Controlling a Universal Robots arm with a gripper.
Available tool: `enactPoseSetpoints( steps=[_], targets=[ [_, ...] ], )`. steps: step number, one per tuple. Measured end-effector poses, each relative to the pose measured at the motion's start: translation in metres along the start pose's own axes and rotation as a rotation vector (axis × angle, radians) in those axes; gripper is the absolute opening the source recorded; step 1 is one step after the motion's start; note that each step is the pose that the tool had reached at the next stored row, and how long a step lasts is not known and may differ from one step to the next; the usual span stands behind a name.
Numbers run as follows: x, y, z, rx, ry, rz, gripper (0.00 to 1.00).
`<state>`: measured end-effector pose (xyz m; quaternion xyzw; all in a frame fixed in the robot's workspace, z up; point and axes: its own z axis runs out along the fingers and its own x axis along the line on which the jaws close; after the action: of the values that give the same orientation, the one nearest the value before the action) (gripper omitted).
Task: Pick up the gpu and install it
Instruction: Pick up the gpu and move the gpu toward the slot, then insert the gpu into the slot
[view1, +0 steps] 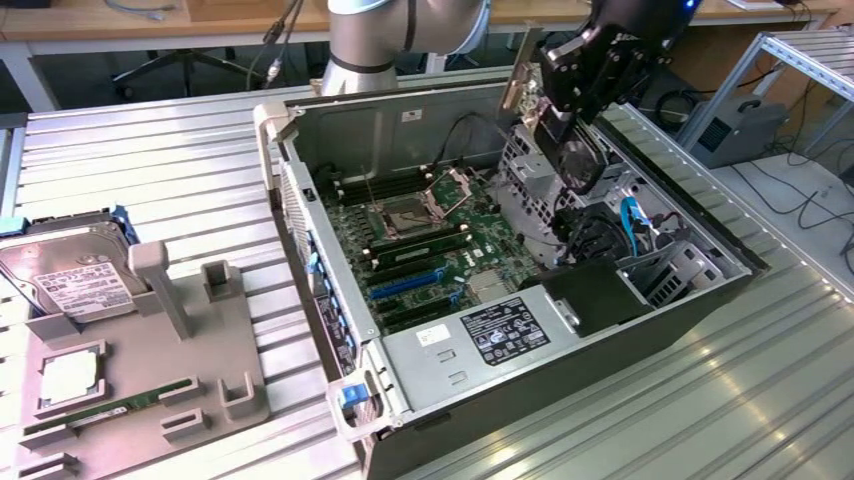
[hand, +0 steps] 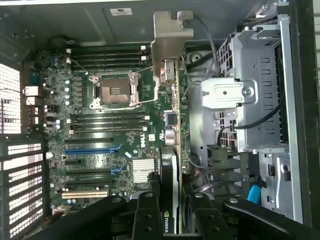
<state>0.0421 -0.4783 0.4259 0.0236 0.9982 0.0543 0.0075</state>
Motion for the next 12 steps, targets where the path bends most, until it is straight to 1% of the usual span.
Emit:
enactPoseSetpoints(
  steps=[3,4,6,12],
  targets=[
    [-0.002,0.0,0.0,0.0,-0.0001,0.0,0.27],
    [-0.01,0.0004,0.0002,0.0001,0.0001,0.0,0.27],
    [-0.019,0.0009,0.0005,0.0,0.0003,0.0,0.27],
    [-0.02,0.0008,0.0006,0.0001,0.0002,0.0,0.27]
  ],
)
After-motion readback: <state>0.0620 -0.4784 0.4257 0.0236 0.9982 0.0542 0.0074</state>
